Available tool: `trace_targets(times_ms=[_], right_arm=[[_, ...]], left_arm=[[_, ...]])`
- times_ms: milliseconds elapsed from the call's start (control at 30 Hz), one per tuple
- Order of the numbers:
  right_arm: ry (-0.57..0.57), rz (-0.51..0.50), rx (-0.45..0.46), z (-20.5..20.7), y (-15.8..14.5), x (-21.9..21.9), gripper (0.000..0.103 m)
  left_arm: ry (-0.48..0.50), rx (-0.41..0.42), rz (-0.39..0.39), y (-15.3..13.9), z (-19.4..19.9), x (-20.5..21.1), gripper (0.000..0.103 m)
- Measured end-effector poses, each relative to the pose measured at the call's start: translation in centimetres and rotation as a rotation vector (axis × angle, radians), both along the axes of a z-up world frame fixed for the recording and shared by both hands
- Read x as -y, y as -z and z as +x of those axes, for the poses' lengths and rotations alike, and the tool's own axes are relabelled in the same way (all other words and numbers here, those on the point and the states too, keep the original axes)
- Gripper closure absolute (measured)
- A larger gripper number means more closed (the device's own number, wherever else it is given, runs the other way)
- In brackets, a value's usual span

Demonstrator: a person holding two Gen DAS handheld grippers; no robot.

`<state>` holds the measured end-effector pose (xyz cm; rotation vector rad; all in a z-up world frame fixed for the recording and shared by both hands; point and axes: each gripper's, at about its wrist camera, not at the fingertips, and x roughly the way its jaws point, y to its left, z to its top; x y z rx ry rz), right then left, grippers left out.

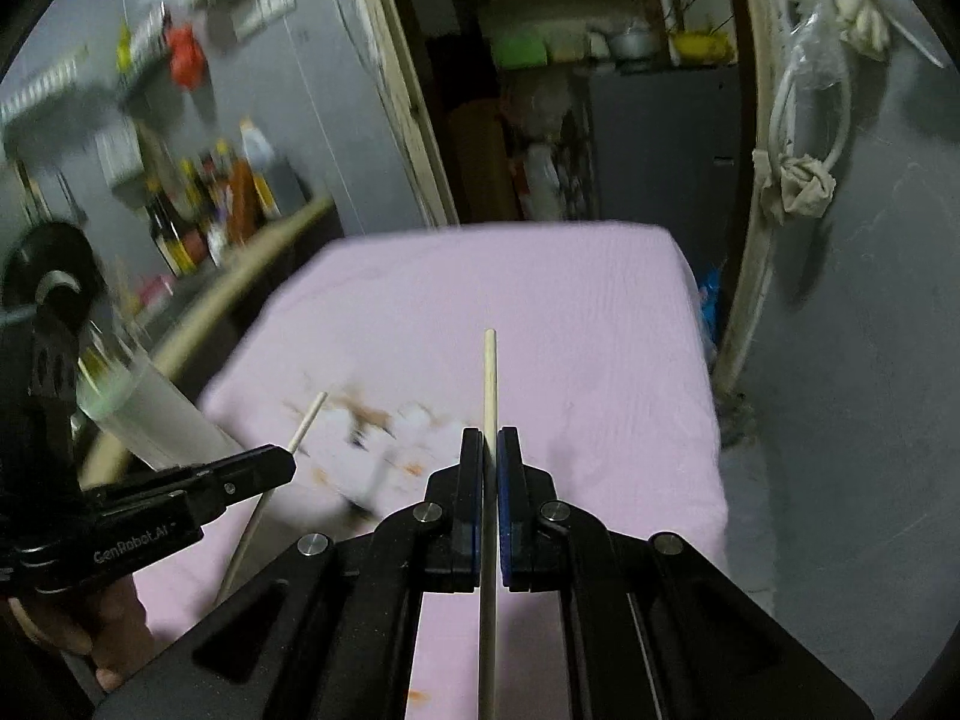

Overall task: Organize utensils
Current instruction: 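Lift both chopsticks over the white holder and drop them in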

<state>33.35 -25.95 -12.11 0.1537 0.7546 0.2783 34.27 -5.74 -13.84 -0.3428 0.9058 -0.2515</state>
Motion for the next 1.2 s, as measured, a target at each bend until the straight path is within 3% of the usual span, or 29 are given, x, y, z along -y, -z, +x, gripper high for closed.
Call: trace_targets(times_ms=[200, 600, 800, 967, 1067, 1200], right_arm=[[0.001, 0.126, 0.152, -1.8, -4.1, -2.3, 0.099], [-0.083, 0.186, 0.44, -2.8, -13.0, -13.5, 0.099], [-0.126, 0.321, 0.535, -1.8, -16.3, -18.2, 0.099], [-0.093, 0.473, 0.564, -0.8, -15.6, -20.8, 0.099], [-0.065, 0.491, 0.577, -0.6, -13.8, -22.2, 0.099], [0.0, 0.507, 0.585, -0.1, -11.2, -23.2, 0.099]], left_arm=[[-0.099, 0.168, -0.051, -5.7, -2.9, -4.2, 0.098], [-0.222, 0.438, 0.026, -15.0, -4.8, -13.2, 0.098], [-0.276, 0.537, 0.031, -17.9, -5.1, -18.1, 0.098], [-0.416, 0.578, -0.033, -18.1, -4.9, -23.8, 0.098], [-0.521, 0.577, -0.115, -16.9, -4.7, -27.4, 0.098], [-0.589, 0.573, -0.163, -14.9, -4.2, -29.9, 0.098]])
